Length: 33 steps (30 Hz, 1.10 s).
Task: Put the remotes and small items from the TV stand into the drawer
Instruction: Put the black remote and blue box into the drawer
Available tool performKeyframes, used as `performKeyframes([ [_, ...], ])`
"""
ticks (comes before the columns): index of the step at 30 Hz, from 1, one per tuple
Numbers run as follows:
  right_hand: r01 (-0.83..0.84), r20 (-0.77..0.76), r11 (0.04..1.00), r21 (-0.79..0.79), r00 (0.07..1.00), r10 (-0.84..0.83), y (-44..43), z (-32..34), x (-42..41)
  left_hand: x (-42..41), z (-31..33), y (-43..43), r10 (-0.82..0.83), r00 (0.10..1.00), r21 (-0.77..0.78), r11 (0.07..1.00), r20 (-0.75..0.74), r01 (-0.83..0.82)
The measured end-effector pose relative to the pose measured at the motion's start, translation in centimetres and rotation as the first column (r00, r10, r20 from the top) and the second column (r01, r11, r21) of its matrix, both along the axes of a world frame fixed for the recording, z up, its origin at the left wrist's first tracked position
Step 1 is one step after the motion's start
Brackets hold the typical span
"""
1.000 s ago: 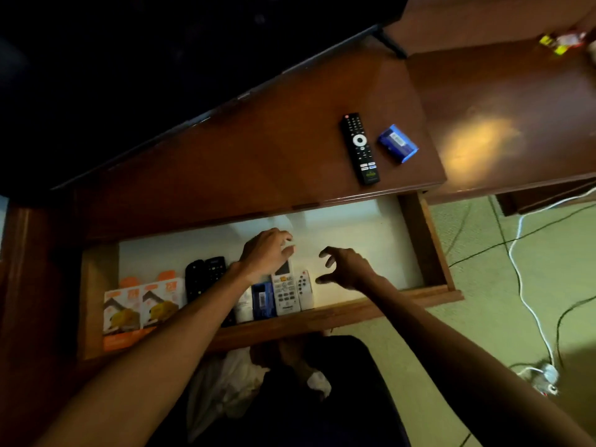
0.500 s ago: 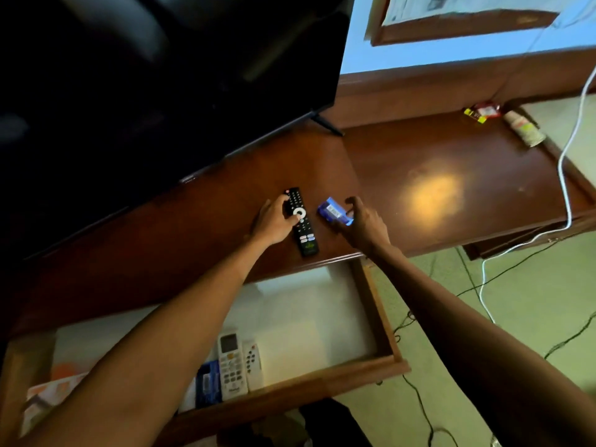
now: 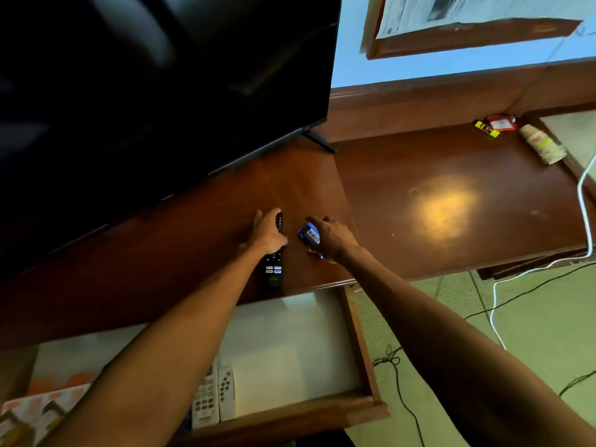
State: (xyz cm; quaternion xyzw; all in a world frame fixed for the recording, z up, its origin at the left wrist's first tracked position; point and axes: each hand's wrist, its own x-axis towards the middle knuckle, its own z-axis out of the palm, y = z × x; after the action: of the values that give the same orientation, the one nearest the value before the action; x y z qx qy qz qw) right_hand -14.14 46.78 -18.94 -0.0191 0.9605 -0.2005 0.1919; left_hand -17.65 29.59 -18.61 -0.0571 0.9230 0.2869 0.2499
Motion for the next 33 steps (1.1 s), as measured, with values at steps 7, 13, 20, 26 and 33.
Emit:
performKeyframes([
  [7, -0.004, -0.04, 0.985, -0.173, 0.999, -0.003, -2.5, 0.7, 3.6, 4.8, 2.1, -5.6, -0.032, 0.99, 0.086, 0.995, -0.136, 0.044],
  [13, 0.035, -0.04, 0.945, -0.326, 0.998, -0.05, -7.4, 1.2, 12.1, 12.8, 2.0, -10.9, -0.012, 0.984, 0.216, 0.975, -0.179, 0.051],
  [20, 0.084, 0.016, 0.961, -0.263, 0.996, -0.082, -11.1, -1.4, 20.7, 21.3, -0.7, -14.2, -0.055, 0.969, 0.288, 0.95, -0.239, 0.125],
  [26, 0.208, 0.148, 0.963, -0.172, 0.972, -0.183, -12.1, -5.4, 24.1, 25.3, -4.8, -13.9, 0.014, 0.974, 0.304, 0.951, -0.225, 0.057],
  [33, 0.228, 0.207, 0.961, -0.158, 0.959, -0.193, -12.3, -9.0, 23.6, 24.5, -9.4, -13.1, 0.084, 0.979, 0.249, 0.968, -0.184, -0.036],
])
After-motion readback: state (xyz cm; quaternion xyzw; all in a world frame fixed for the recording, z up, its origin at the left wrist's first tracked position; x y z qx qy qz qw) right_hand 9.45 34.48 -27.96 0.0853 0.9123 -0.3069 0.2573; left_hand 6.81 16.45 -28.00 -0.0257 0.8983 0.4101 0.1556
